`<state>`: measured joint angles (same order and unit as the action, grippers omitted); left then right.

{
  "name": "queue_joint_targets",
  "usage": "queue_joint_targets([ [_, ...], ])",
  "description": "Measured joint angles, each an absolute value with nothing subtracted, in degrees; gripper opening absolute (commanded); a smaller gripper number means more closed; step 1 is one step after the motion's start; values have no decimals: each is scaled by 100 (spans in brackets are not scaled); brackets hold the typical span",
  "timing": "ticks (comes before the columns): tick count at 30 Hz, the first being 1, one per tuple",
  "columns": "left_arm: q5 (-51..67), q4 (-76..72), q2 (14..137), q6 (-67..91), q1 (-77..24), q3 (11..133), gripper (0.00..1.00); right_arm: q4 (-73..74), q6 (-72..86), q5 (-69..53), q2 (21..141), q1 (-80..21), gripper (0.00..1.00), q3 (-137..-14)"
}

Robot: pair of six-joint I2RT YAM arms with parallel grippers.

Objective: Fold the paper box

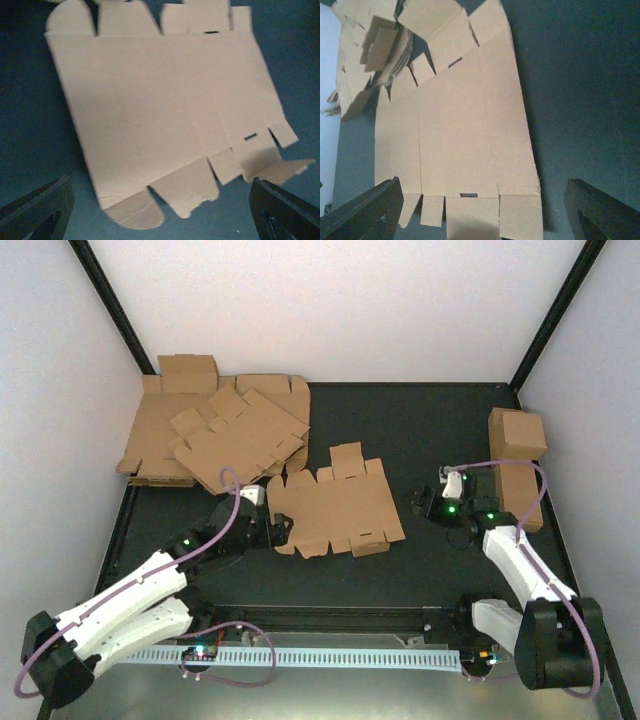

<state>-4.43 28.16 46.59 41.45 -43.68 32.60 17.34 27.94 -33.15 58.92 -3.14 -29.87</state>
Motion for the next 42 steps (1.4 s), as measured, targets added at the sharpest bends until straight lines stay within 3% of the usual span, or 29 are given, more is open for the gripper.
queue_joint_targets([
  [5,-75,2663,4569,4397,-3658,2762,99,1570,2786,-3306,6458,-639,91,-3065],
  [13,585,1992,5461,4375,-3020,2453,97,1332,2733,-3271,7188,-867,91,-3253],
  [26,1752,655,7137,4112,-2475,2460,78,1190,2602,-3275,7848,-937,91,-3400],
  [29,1861,469,7269,4080,-2462,2460,69,1188,2585,-3275,7911,-937,89,-3402],
  [32,2008,250,7481,4038,-2440,2486,50,1164,2580,-3280,7950,-945,88,-3402],
  [39,2346,158,7575,3896,-2436,2519,17,1170,2578,-3308,7957,-967,88,-3402],
  [42,2429,217,7439,3741,-2436,2585,8,1201,2574,-3297,7822,-967,88,-3402],
])
